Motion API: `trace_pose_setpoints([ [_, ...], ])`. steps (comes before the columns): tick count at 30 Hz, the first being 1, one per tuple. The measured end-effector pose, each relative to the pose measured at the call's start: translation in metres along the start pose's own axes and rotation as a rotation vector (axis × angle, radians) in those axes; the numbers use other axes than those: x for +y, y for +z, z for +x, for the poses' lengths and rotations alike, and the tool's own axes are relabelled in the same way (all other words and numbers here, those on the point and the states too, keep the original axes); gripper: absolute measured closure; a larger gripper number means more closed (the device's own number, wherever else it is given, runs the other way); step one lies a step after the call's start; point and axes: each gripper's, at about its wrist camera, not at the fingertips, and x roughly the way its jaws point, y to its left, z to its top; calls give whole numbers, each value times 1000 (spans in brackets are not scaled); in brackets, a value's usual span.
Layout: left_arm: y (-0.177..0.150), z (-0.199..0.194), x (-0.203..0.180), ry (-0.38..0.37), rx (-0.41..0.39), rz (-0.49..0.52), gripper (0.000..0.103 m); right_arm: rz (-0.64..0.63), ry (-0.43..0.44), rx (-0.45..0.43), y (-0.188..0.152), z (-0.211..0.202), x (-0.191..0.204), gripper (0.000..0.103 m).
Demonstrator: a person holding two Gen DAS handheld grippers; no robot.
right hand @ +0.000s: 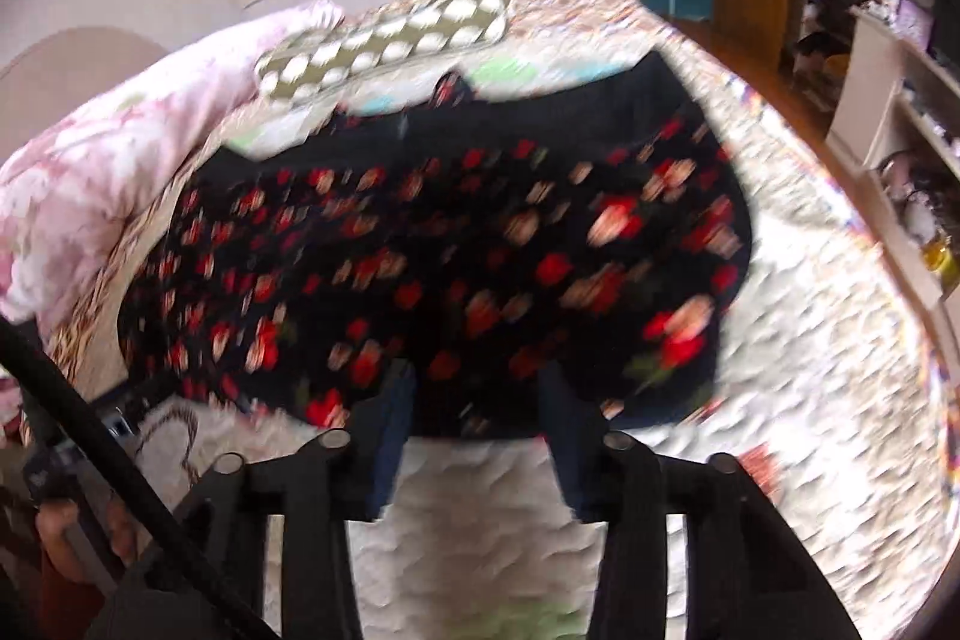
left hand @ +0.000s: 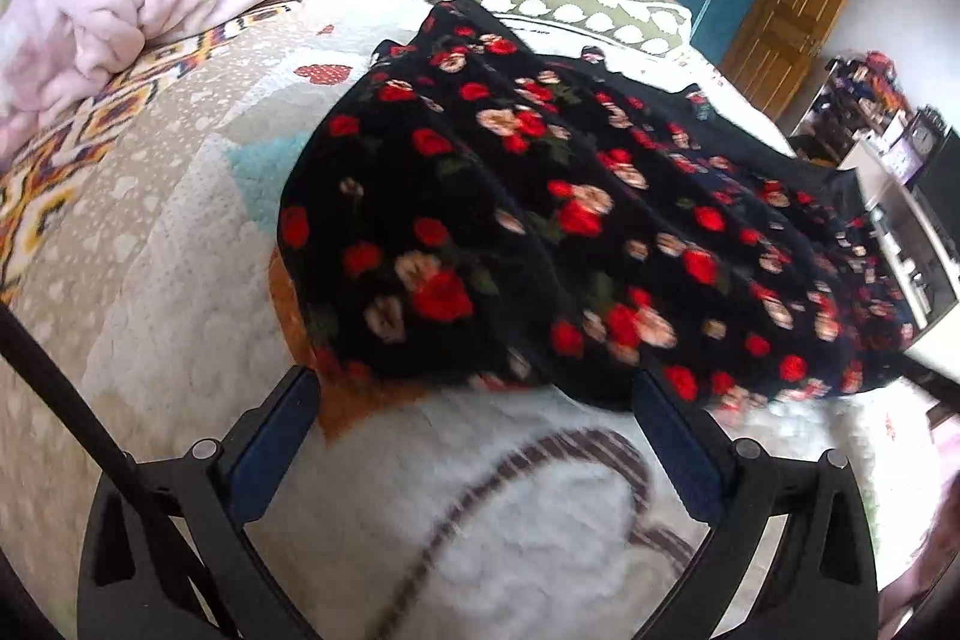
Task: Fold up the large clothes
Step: 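Lay the folded dress down with both grippers and smooth it, then open both grippers and withdraw from the folded dress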
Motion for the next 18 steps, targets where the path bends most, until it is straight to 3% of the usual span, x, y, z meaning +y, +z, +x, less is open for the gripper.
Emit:
trace_pose_setpoints([
  [4, -19, -10, -21, -34, 16, 62, 0, 47, -17, 21, -15, 26, 3, 60],
  [11, -43, 0, -45, 107, 21, 205, 0, 60, -78, 29, -54, 29, -6, 59],
  [15, -46, 3, -45, 125, 23, 206, 0, 78, -68, -55, -81, 18, -11, 58],
  [18, -47, 3, -44, 127, 19, 203, 0, 139, -32, -98, -87, 18, -15, 48],
])
